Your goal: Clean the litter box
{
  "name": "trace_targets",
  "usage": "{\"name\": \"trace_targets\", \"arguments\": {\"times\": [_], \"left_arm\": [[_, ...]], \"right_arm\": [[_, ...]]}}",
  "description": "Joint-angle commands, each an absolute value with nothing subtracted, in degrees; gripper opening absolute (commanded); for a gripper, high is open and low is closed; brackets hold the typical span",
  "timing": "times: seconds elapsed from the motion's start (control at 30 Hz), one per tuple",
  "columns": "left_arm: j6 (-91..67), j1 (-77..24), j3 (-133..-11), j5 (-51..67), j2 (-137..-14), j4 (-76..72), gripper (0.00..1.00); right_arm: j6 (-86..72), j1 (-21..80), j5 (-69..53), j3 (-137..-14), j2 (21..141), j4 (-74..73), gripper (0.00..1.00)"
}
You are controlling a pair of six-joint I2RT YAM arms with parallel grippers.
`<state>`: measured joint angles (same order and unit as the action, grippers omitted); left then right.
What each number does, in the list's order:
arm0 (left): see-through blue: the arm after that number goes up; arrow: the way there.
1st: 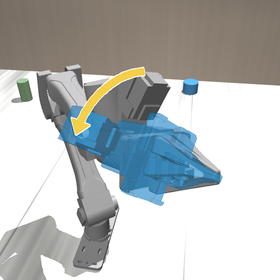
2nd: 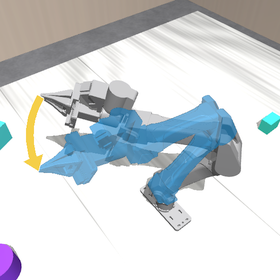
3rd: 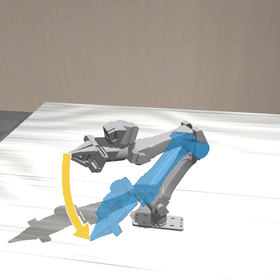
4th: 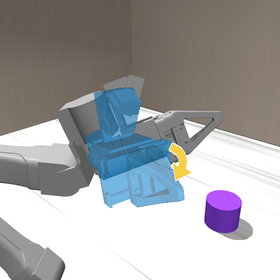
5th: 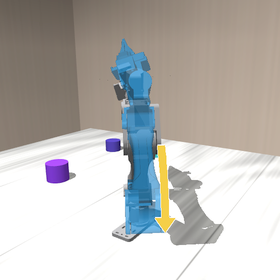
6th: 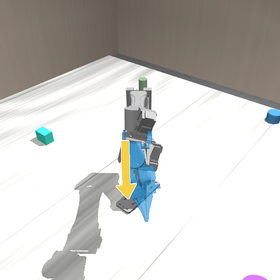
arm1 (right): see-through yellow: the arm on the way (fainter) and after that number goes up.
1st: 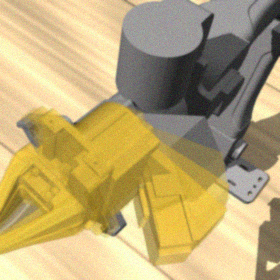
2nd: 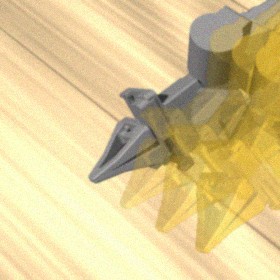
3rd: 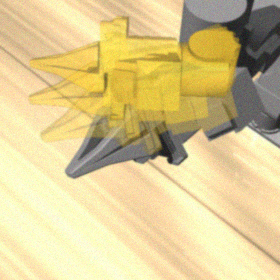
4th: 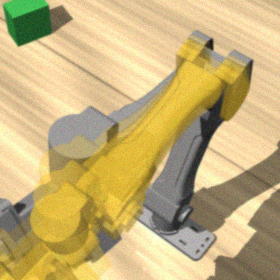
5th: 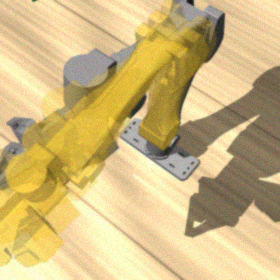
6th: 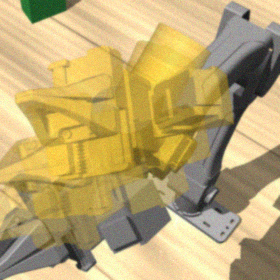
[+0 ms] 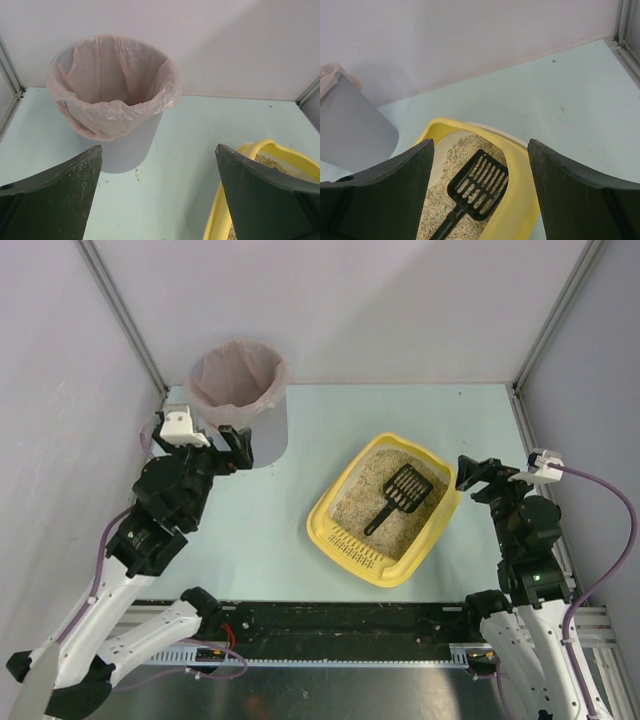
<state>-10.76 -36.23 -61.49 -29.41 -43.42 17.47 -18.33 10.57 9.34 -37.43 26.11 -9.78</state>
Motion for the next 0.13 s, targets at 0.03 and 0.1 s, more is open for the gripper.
{"name": "trace_targets", "arguments": {"times": [0.03, 0.1], "left_arm": [[-9.23, -36.12, -61.08, -29.18, -42.80, 15.29, 0.99], [-9.40, -36.12, -61.08, -28.57, -42.80, 15.03, 0.99]], "right_arm": [[-18.63, 10.81, 8.52, -39.55, 26.63, -7.12, 0.81], [-18.55, 10.90, 8.44, -39.55, 26.63, -7.21, 0.81]]}}
